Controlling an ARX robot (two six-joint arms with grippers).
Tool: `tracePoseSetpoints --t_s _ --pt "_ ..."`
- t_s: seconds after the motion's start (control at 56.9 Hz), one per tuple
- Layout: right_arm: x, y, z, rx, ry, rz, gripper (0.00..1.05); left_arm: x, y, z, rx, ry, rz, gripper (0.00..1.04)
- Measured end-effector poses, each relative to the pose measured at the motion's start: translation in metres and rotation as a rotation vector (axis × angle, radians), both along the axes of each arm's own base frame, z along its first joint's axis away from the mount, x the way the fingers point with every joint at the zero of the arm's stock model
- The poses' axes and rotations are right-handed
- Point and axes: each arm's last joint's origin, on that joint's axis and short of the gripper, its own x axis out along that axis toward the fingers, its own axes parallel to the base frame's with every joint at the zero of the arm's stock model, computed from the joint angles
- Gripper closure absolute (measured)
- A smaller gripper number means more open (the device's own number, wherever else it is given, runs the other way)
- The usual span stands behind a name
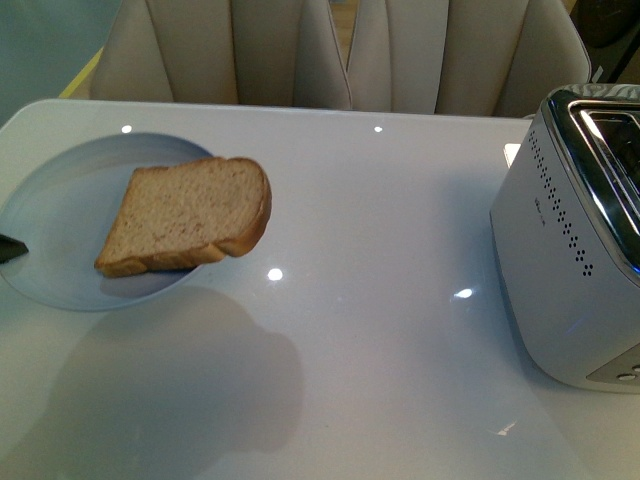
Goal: Left arm holds plate, right arm toasts bread
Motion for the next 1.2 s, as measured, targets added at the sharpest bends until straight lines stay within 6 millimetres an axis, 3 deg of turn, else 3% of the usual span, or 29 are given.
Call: tracePoseSetpoints --t_s 0.299,0.457,0.58,0.668,0.809,1.196 --pt "0.0 0.0 0.0 0.0 0.0 0.0 0.09 0.024 -0.051 0.063 -0.004 -0.089 -0.064 1.02" --pt "0.0 0.0 0.0 0.0 0.0 0.0 0.09 0.032 -0.104 0.099 -0.023 -0.138 -0.171 1.02" --pt "0.0 0.0 0.0 0.0 0.0 0.0 0.09 0.025 -0.151 0.12 -0.038 -0.149 -0.269 1.02" --pt "0.0 0.0 0.0 0.0 0.0 0.0 0.09 0.019 -0.171 0.13 -0.041 -0.158 -0.311 1.02" --pt "0.0 0.0 0.0 0.0 0.0 0.0 0.09 0.011 -0.188 0.139 -0.04 -0.158 -0.32 1.02" --pt "0.0 0.0 0.0 0.0 0.0 0.0 0.09 0.004 -0.197 0.147 -0.112 -0.156 -0.298 1.02"
